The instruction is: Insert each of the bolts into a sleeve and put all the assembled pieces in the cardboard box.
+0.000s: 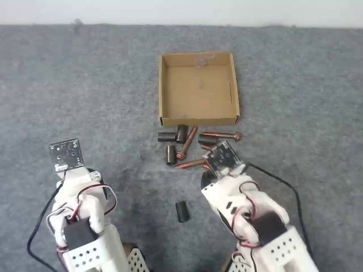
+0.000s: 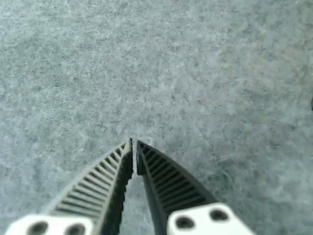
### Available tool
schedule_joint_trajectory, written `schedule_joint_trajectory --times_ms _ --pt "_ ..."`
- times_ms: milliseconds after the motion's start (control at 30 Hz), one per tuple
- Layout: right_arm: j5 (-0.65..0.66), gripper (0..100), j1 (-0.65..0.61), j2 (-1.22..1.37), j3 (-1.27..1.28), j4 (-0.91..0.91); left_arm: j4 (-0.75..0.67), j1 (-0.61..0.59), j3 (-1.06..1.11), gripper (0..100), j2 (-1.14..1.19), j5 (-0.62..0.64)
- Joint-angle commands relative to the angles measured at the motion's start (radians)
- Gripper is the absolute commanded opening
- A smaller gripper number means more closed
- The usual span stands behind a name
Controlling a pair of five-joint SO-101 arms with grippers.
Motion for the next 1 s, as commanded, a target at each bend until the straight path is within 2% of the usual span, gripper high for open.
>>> schedule_joint_trajectory --times_ms 0,100,233,367,500,633,867,967 --pt "-0.015 0.6 -0.051 0.297 -0.184 0.004 -0.026 -0.003 -0.005 1 -0.011 -0.008" --pt "-0.044 0.6 -0.127 0.481 -0.25 -0.025 -0.032 -0.003 0.004 1 -0.011 -0.008" --pt "-0.187 0.7 -0.208 0.644 -0.282 -0.09 -0.032 -0.003 0.004 1 -0.011 -0.008" --pt "-0.216 0.8 -0.269 0.757 -0.282 -0.143 -0.058 -0.002 0.01 1 -0.011 -0.008" --pt "-0.267 11.9 -0.344 0.851 -0.285 -0.147 -0.064 -0.002 0.01 1 -0.011 -0.008" --pt "-0.351 22.8 -0.38 0.891 -0.288 -0.173 -0.066 0.0 0.01 1 -0.011 -0.008" --pt "-0.351 21.0 -0.401 0.831 -0.308 -0.163 -0.089 0.005 0.013 1 -0.011 -0.008" --pt "-0.351 21.0 -0.43 0.785 -0.302 -0.162 -0.095 0.049 0.027 1 -0.011 -0.008"
